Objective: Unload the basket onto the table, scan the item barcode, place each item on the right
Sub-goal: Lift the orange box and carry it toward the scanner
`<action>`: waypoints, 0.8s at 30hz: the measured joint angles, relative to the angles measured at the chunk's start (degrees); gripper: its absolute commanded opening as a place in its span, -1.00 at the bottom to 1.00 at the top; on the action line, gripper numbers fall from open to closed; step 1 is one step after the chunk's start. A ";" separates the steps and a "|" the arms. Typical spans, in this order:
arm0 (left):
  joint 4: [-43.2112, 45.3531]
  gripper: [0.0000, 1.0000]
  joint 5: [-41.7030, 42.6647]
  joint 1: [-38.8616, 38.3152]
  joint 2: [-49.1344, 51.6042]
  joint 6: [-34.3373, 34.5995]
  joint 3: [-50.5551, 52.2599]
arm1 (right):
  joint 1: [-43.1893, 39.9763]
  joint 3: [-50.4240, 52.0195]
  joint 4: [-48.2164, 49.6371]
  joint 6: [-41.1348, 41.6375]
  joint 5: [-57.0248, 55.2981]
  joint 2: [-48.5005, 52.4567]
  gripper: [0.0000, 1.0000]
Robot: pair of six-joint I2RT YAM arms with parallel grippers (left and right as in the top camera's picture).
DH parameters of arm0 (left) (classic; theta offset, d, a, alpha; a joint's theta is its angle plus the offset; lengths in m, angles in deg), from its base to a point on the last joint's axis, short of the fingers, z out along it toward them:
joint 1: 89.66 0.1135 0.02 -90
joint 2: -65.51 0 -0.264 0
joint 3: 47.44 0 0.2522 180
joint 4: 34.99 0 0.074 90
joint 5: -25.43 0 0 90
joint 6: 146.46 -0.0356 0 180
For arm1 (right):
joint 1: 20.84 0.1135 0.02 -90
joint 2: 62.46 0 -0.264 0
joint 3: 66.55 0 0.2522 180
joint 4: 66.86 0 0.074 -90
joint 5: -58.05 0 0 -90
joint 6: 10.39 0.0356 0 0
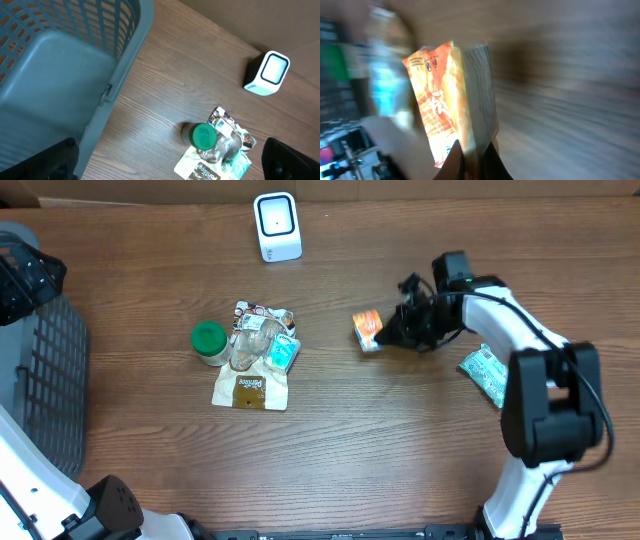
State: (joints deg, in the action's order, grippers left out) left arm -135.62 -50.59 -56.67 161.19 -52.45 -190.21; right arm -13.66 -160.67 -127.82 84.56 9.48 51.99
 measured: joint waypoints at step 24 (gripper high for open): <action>0.00 0.99 0.00 0.00 0.00 0.00 0.00 | 0.00 -1.92 9.14 9.07 27.76 -8.37 -0.92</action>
State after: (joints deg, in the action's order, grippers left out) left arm -135.62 -50.59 -56.67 161.19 -52.45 -190.21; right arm -13.66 -162.59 -118.69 93.63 37.24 43.62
